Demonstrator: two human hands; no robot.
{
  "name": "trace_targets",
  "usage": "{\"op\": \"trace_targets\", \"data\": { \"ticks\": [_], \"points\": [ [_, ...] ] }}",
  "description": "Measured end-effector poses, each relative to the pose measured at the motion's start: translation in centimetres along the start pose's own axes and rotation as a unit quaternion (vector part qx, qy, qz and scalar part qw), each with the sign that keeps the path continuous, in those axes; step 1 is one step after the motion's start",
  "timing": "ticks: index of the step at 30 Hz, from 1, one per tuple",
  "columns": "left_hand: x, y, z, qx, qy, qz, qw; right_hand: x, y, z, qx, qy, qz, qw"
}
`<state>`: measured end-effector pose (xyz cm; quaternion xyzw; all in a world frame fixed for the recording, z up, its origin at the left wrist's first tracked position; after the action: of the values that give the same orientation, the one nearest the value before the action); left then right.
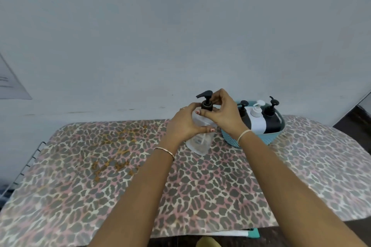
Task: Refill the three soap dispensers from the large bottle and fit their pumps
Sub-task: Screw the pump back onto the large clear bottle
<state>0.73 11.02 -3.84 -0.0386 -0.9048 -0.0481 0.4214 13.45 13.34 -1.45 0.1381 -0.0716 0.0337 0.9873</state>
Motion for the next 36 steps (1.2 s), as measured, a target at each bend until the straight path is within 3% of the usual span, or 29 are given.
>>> {"op": "trace_targets", "data": {
  "ticks": [5, 11, 14, 17, 21, 23, 30, 33, 36],
  "points": [
    [0.8, -0.5, -0.5, 0.061, 0.065, -0.005, 0.996, -0.9, -1.2, -0.6, -0.07, 0.035, 0.097, 0.992],
    [1.2, -0.5, -1.8, 0.09, 0.118, 0.007, 0.989, 0.5, -1.9, 0.4, -0.099, -0.013, -0.014, 0.995],
    [1.2, -0.3, -1.8, 0.097, 0.126, 0.04, 0.987, 0.5, -1.8, 1.0, -0.098, -0.037, -0.032, 0.994],
    [1.2, 0.0, -1.4, 0.093, 0.118, 0.082, 0.985, 0.3, -2.0, 0.9, -0.103, -0.052, -0.023, 0.993],
    [1.0, 0.5, -0.5, 0.089, 0.076, 0.125, 0.985, -1.0, -3.1, 1.7, -0.04, -0.073, 0.049, 0.995],
    [0.9, 0.7, -0.3, 0.088, 0.059, 0.138, 0.985, -0.7, -3.4, 2.0, -0.026, -0.079, 0.035, 0.996],
    [1.1, 0.4, 0.0, 0.092, 0.033, 0.113, 0.989, 0.7, -2.4, 1.2, -0.07, -0.083, -0.053, 0.993],
    [1.0, 0.1, -0.1, 0.085, 0.046, 0.1, 0.99, 0.1, -2.7, 1.6, -0.068, -0.095, -0.029, 0.993],
    [0.9, -0.1, -0.1, 0.083, 0.05, 0.096, 0.991, -1.8, -3.6, 2.1, -0.012, -0.15, 0.032, 0.988]
  ]
}}
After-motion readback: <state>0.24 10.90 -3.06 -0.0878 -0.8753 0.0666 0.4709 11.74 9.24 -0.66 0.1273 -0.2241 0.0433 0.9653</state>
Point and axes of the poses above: each hand's wrist, its own y-axis towards the middle knuckle, its own x-axis out of the back of the hand, z = x × y, the point moved 9 cm from there along y, towards the middle knuckle, and after that the axes turned 9 degrees about y, right-handed, at the moved point
